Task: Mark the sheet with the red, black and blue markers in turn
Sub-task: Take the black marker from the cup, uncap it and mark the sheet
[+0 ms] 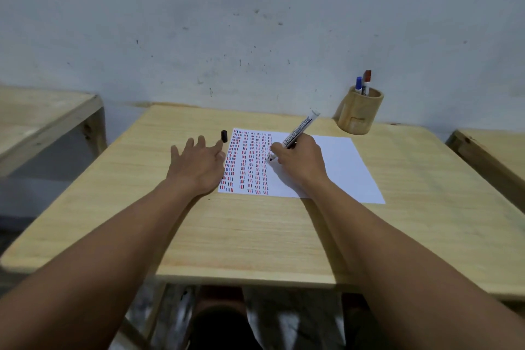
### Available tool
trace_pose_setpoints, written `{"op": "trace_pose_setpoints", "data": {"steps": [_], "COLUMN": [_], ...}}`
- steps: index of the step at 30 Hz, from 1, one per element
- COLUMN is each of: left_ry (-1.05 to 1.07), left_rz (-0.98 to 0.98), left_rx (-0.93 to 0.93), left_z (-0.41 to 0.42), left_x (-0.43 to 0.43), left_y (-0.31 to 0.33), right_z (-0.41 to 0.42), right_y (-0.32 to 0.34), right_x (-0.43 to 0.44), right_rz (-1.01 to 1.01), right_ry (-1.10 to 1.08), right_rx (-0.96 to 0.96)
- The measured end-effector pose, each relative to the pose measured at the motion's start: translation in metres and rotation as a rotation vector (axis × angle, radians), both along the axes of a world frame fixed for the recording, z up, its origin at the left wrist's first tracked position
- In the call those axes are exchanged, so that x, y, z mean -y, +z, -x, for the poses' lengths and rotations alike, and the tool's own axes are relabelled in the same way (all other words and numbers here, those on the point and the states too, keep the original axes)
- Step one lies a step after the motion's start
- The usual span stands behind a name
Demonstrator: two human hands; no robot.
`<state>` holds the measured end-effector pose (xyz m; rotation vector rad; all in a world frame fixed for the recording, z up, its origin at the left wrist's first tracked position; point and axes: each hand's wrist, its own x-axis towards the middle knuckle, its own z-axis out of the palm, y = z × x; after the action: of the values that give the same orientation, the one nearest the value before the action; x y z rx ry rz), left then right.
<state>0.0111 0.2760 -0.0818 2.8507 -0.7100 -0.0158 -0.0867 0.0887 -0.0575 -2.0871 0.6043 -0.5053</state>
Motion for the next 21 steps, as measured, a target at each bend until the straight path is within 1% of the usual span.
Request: {"op": "trace_pose_setpoints", "data": {"steps": [8, 13, 21], "left_ry": [0.01, 0.024, 0.024], "left_rz": [-0.056, -0.051, -0.07], "left_rx": [-0.024, -0.032, -0.043], "left_z": [-0.0085, -0.0049, -0.0018], "left_x": [-0.0064, -0.008, -0.0078], "left_y": [-0.0007, -0.002, 0.0017], "right_z": [-0.0034, -0.0042, -0.0026], "right_y": [-0.0036, -0.0047, -0.0014], "right_x": [0.0017, 0.0015, 0.0021], "right_rz": [0.025, 0.038, -0.006], "right_ry": [-0.001, 0.011, 0.013], "right_rx": [-0.016, -0.014, -0.005]}}
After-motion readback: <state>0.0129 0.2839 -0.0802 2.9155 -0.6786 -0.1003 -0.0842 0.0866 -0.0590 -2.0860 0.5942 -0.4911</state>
